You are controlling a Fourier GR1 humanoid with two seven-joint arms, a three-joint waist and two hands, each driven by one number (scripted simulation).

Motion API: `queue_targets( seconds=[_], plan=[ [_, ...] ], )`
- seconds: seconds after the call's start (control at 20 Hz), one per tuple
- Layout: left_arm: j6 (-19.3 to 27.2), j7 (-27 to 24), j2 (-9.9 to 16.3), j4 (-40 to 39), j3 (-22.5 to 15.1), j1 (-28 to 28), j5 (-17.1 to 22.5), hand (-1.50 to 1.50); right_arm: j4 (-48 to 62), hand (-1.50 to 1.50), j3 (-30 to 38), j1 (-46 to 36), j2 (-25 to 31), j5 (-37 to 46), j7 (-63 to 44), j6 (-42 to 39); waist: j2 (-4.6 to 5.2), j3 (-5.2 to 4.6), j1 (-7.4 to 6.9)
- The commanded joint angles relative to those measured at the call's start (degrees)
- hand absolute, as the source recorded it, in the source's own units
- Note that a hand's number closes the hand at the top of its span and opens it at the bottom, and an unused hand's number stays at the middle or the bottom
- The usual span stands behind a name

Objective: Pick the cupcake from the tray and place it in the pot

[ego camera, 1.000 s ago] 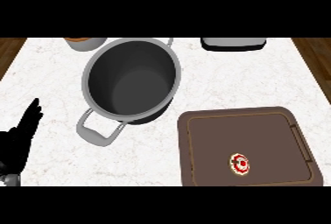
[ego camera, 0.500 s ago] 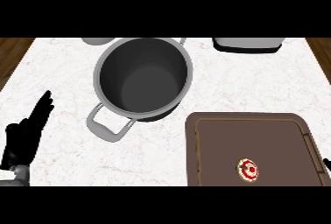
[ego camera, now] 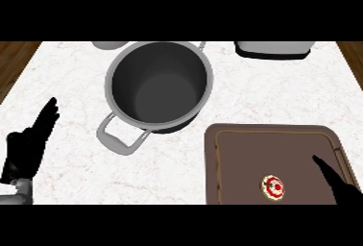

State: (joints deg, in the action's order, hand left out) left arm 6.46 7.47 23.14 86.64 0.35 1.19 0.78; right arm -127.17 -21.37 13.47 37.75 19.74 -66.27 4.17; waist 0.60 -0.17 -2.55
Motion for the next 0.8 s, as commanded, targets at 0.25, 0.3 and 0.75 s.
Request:
queue_targets(
  seconds=[0.25, 0.3, 0.75],
  plan=[
    [1.28, -0.93, -2.22, -0.83, -0.21, -1.38, -1.42, 0.00, 7.65, -1.50, -3.93, -11.02, -3.23, -2.07, -15.35, -6.76, -0.43, 0.05, 1.52],
    [-0.36, -0.12, -0.15, -0.94, 1.35, -0.74, -0.32, 0.00, 10.32, -1.50, -1.64, -14.15, -2.62, -5.19, -15.36, -9.12, -0.32, 0.05, 1.08],
    [-1.02, 0.71, -0.24, 1.85, 2.33, -2.53, -0.15, 0.00, 21.85, -1.50, -5.02, -19.05, -8.76, -3.37, -13.02, -9.58, -0.60, 0.14, 1.75]
  ],
)
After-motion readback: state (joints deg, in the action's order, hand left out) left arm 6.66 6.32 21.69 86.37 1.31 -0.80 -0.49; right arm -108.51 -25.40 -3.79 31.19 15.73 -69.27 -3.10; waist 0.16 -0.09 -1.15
